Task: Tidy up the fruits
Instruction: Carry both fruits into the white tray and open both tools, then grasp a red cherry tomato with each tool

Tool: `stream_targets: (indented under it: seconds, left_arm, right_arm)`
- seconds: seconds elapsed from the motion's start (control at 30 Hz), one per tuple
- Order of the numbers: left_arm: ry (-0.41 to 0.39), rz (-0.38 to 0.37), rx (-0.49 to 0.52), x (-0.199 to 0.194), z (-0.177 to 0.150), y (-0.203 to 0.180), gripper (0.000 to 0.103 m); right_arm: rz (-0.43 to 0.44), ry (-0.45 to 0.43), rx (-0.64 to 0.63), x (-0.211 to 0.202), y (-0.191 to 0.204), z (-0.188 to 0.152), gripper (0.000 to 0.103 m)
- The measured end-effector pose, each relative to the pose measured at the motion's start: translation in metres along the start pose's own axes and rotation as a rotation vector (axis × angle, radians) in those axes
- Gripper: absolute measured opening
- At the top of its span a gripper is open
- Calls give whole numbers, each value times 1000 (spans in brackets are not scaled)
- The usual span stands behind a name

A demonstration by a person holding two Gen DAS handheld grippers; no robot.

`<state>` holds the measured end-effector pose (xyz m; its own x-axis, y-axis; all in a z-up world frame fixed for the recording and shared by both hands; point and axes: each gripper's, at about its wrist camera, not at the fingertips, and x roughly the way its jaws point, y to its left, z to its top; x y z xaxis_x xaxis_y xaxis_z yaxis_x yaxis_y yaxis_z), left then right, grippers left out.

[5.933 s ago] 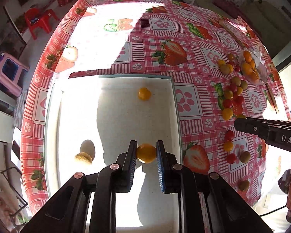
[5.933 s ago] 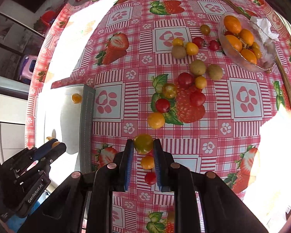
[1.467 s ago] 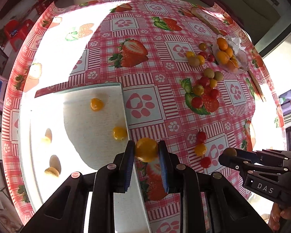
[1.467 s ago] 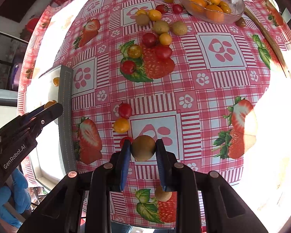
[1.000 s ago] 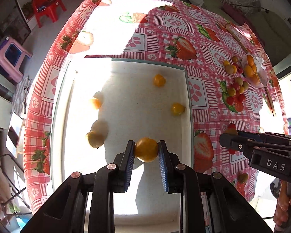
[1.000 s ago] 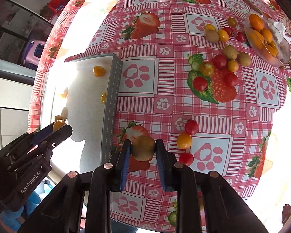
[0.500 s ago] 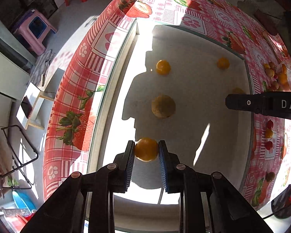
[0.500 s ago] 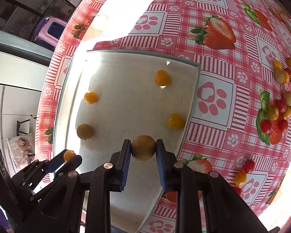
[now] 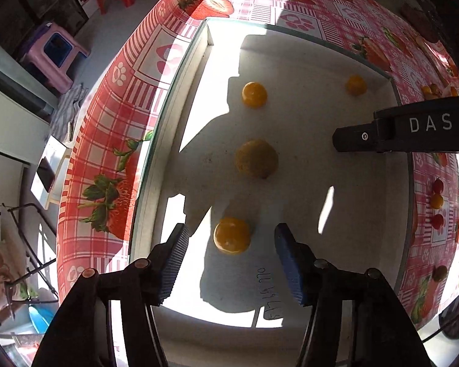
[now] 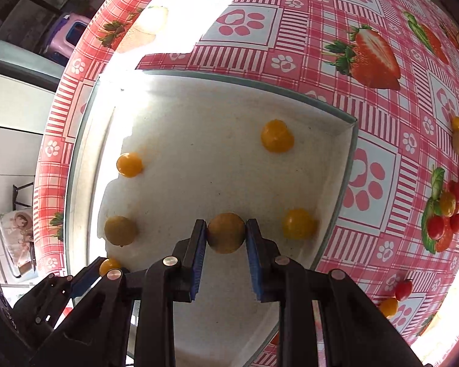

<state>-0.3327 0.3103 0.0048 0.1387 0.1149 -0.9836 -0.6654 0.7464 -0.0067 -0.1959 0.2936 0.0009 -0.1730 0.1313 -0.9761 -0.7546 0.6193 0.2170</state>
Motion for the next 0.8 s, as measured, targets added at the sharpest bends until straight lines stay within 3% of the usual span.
stream_targets:
  seconds: [0.17, 0.3, 0.53, 0.8]
  left_arm:
    - [13, 12, 19, -1, 0, -4, 66]
    - [17, 9, 37, -6, 2, -8, 66]
    - [-11, 7, 109, -22, 13, -32, 66]
    - [-73, -35, 207, -44, 40, -75, 66]
  right_arm:
    - [8, 0, -4, -3, -1, 0, 63]
    - [40, -27, 17, -17, -9, 1, 73]
    - [57, -111, 68, -55, -33, -14, 75]
    - [-8, -161, 251, -84, -114, -51, 75]
